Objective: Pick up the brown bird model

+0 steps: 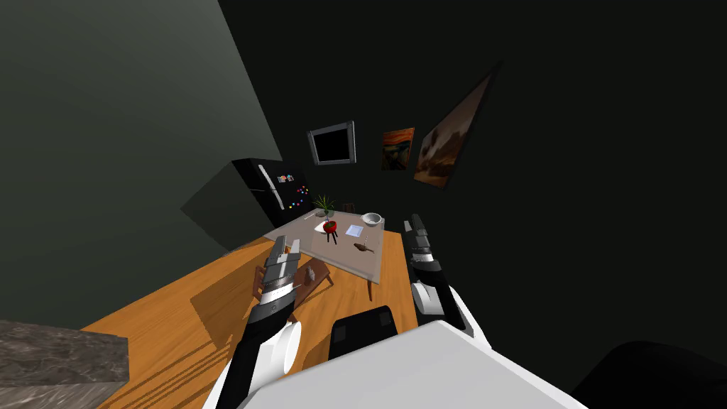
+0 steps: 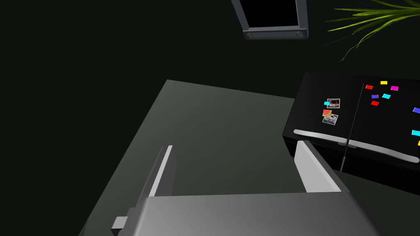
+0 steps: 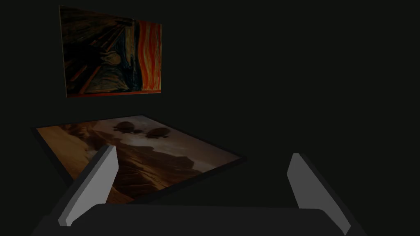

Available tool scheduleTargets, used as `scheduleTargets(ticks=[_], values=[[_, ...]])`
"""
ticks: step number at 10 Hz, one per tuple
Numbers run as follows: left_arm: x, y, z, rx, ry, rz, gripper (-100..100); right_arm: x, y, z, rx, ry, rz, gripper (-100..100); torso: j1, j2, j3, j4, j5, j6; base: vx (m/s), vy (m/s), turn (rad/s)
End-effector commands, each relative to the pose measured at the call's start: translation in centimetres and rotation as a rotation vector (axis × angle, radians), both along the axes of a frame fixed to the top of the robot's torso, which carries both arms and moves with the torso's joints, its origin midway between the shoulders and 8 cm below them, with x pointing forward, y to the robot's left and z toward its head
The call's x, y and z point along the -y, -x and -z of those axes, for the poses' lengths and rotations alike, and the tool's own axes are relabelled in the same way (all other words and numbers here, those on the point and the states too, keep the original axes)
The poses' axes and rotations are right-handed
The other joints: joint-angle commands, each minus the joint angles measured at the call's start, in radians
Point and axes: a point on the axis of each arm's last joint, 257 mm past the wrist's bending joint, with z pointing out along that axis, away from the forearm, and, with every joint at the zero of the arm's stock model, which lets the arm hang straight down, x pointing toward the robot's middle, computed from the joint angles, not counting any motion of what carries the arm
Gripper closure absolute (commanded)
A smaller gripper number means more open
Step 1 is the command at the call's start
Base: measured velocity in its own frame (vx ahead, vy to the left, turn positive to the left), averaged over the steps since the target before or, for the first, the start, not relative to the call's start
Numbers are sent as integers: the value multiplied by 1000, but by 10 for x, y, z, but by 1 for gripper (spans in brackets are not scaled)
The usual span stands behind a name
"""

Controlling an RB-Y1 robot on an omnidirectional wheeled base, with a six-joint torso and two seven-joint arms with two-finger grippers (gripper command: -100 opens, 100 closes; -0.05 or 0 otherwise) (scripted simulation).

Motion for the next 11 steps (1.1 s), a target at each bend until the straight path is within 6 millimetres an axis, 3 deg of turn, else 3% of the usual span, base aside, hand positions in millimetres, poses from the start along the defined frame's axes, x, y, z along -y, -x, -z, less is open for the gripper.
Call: scheduleTargets(ticks=[1,6,11], values=[[0,0,0,0,0,0,0,-2,0,1,-7,24,-10,-100,0,0,0,0,0,0,-23,27,32],[0,0,0,0,0,0,0,-7,-5,21,-70,151,-48,-100,5,6,3,1,1,0,-79,71,89],[0,0,0,0,0,0,0,-5,-20,75,-201,316,-69,-100,6,5,3,1,1,0,-79,90,210]])
